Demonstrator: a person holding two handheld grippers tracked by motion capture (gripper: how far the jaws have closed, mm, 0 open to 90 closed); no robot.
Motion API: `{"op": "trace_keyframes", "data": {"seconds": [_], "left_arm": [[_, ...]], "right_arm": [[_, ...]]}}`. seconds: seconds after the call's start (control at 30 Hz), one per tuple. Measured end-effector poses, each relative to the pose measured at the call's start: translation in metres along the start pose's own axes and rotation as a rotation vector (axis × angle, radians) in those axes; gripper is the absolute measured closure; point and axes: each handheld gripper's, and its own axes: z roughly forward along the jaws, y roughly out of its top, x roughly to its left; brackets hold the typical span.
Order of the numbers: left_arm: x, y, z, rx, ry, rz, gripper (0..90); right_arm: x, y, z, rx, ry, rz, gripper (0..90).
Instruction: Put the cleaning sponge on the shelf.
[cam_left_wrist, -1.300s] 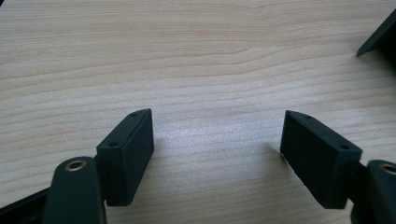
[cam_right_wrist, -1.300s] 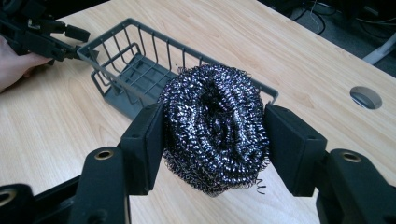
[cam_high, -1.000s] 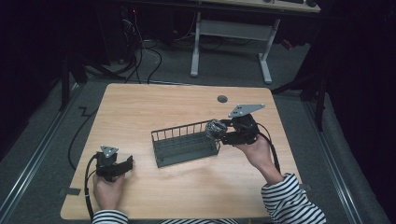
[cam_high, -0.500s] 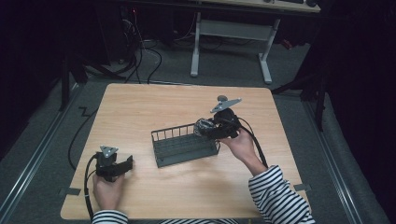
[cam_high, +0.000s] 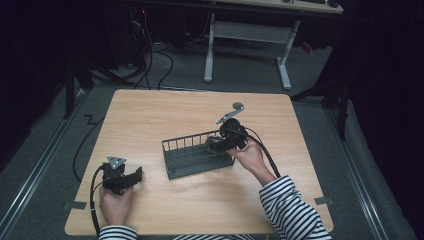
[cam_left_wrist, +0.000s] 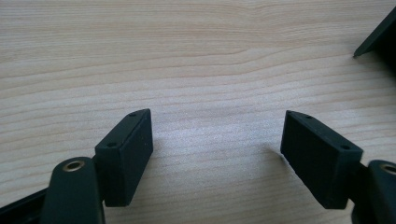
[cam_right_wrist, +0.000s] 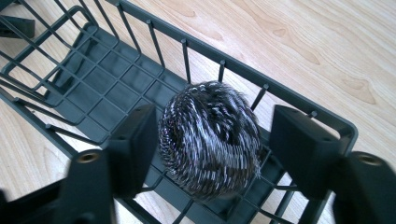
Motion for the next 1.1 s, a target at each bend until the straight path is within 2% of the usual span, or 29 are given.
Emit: {"op": "trace_keyframes", "data": {"seconds": [0.07,0.17,0.3,0.43,0.57,0.67,0.73,0.83,0.93,1.1], "left_arm": [[0.0,0.0,0.0,0.001,-0.001,0.001,25.6],[0.0,0.0,0.0,0.0,-0.002,0.001,25.5],[-0.001,0.0,0.0,0.003,0.002,0.009,25.7],[-0.001,0.0,0.0,0.009,0.004,0.015,25.7],[-0.002,0.0,0.001,0.007,0.011,0.019,25.8],[-0.003,0.0,0.001,0.008,0.012,0.021,25.8],[-0.003,0.0,0.001,0.008,0.013,0.022,25.8],[-0.003,0.0,0.001,0.009,0.015,0.024,25.8],[-0.003,0.0,0.0,0.011,0.015,0.026,25.8],[-0.003,0.0,0.001,0.011,0.018,0.027,26.0]], "right_arm": [[0.0,-0.002,-0.004,-0.015,-0.001,-0.002,28.9],[-0.001,-0.012,-0.019,-0.077,0.0,0.008,28.7],[-0.012,-0.048,-0.048,-0.189,0.003,0.063,30.4],[-0.026,-0.092,-0.065,-0.233,-0.055,0.128,31.5],[-0.038,-0.136,-0.059,-0.212,-0.111,0.202,31.5],[-0.046,-0.171,-0.042,-0.174,-0.181,0.249,32.1],[-0.05,-0.186,-0.033,-0.154,-0.204,0.291,32.2],[-0.051,-0.199,-0.026,-0.155,-0.249,0.301,32.9],[-0.046,-0.202,-0.025,-0.166,-0.312,0.263,32.8],[-0.046,-0.203,-0.025,-0.164,-0.307,0.271,32.4]]}}
